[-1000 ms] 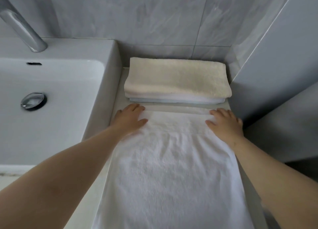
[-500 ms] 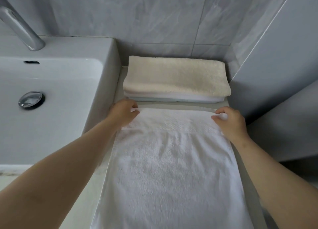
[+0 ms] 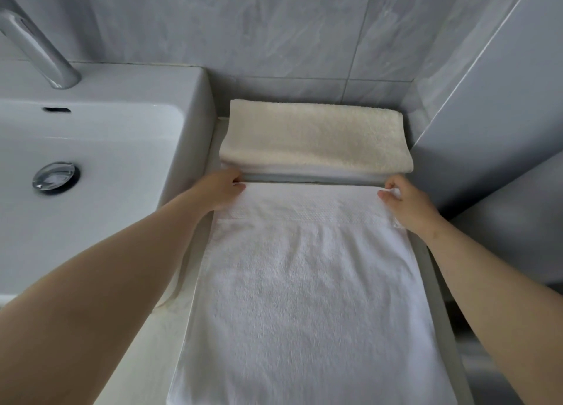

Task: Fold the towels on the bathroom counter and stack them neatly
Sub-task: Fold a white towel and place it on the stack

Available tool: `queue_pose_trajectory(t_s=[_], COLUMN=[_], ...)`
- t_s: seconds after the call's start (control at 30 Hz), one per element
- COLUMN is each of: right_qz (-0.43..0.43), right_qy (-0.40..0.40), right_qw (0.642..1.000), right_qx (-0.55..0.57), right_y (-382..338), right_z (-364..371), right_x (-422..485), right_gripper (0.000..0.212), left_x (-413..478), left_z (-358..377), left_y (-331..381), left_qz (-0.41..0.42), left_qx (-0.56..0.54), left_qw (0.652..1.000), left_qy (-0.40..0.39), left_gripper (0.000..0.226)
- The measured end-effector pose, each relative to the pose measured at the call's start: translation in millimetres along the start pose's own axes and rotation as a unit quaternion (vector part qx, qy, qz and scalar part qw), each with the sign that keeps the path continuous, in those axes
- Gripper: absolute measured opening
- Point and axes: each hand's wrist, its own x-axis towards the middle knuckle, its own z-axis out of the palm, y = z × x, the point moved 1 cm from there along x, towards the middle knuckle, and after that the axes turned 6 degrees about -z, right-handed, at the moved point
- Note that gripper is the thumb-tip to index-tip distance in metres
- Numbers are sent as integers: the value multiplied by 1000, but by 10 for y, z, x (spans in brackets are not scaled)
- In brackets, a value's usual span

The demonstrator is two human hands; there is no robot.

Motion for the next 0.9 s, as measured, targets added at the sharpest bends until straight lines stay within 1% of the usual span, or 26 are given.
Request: queue_pose_trajectory(t_s=[0.17,0.3,0.37,0.43,0.5,0.57,0.67,0.77,0.9], right_qz=[7,15,5,8,28,50,63,70,94], right_qy=[2,18,25,36,42,44,65,76,70], right_qw=[1000,989,989,995,999,996,985,974,966], right_qx=[-28,-143,-143,-90,-8,63,148,202,232], right_y=[26,115,139,150,142,127,130,123,91], right_z=[114,214,219,215,205,195,175,139,113], right_x=[134,165,187,209,216,193,122,104,176], right_gripper=[14,10,9,8,8,13,17,19,16], left_x=[75,95,105,117,118,101,80,45,9], left_z=[112,243,254,234,204,170,133,87,69], left_y=[3,-25,-38,-27,-9,-4,-15,-1,11], left_qz=[-16,-7,-12,-12,-20,-27,-12,-4,3], left_qx=[19,2,-4,6,17,19,9,-7,-26], left_qw=[999,997,997,997,997,996,997,998,998], left_qy=[47,77,79,78,77,77,75,62,59], left_gripper=[23,20,19,18,17,18,18,18,18])
